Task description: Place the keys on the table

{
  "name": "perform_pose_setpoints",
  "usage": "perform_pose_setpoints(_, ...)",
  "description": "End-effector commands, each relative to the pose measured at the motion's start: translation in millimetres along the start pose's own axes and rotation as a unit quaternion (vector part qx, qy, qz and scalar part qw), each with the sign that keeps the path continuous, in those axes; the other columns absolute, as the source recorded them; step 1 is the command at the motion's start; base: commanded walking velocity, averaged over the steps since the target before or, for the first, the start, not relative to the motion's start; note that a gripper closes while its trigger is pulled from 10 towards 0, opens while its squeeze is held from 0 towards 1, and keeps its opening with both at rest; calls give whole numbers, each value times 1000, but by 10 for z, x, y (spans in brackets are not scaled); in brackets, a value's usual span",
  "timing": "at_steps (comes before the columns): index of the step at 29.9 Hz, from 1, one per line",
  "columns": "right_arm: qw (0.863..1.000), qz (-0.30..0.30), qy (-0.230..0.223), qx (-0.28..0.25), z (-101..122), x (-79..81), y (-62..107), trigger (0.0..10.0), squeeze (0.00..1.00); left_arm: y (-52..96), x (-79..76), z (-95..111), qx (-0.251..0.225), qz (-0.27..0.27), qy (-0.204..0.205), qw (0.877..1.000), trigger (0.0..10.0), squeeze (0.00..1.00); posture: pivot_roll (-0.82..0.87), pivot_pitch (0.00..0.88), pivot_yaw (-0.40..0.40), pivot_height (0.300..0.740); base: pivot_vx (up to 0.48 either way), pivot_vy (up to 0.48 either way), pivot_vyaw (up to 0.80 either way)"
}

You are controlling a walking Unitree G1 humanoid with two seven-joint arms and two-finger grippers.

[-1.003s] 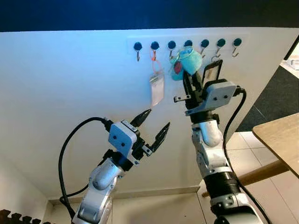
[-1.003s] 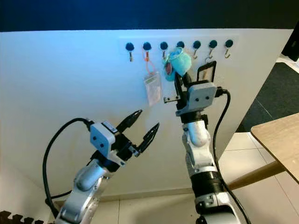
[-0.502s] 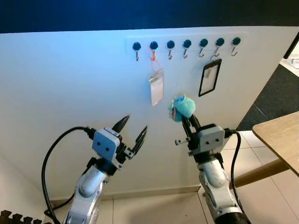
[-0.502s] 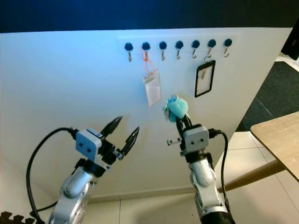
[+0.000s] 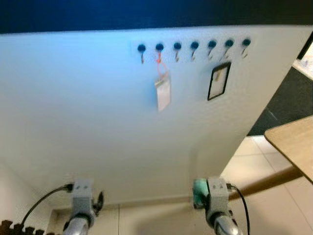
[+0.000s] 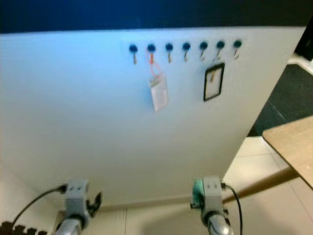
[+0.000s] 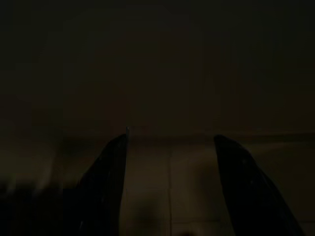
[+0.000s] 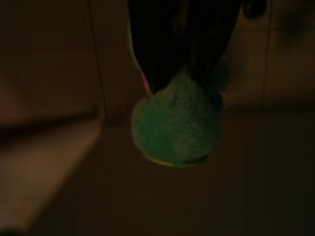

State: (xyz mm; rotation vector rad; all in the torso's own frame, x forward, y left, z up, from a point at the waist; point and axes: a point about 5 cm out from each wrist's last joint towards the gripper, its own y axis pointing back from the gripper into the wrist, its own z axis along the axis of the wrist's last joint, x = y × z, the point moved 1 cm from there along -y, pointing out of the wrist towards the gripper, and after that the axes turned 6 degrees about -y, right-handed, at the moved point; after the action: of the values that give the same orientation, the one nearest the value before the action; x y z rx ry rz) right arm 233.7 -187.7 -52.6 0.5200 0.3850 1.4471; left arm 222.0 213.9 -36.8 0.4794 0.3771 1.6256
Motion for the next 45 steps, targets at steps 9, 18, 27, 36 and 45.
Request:
perform_pose_setpoints(9,997,-16,-31,72,-299,-87,82,10000,0,32,-66,-234,40,-15,28,999,10000,0,26,56,16,740,0,0,0)
perform_pose_setpoints(18,996,-7,-34,82,-329,-80,85,10000,0,13,-155,-311,56,-23,18,998,10000,0,20,55,13,740,0,0,0)
perform_pose_setpoints(27,996,-8,-28,87,-348,-98,94,10000,0,17,-103,-350,63,-13,18,998,10000,0,16,56,13,740,0,0,0)
perform_pose_setpoints(36,995,-2,-34,92,-377,-115,112,10000,0,27,-66,-386,68,-4,15,998,10000,0,17,59,13,740,0,0,0)
perform_pose_setpoints(45,995,-4,-17,98,-387,-98,109,10000,0,43,-51,-431,73,-3,11,997,10000,0,15,59,14,740,0,0,0)
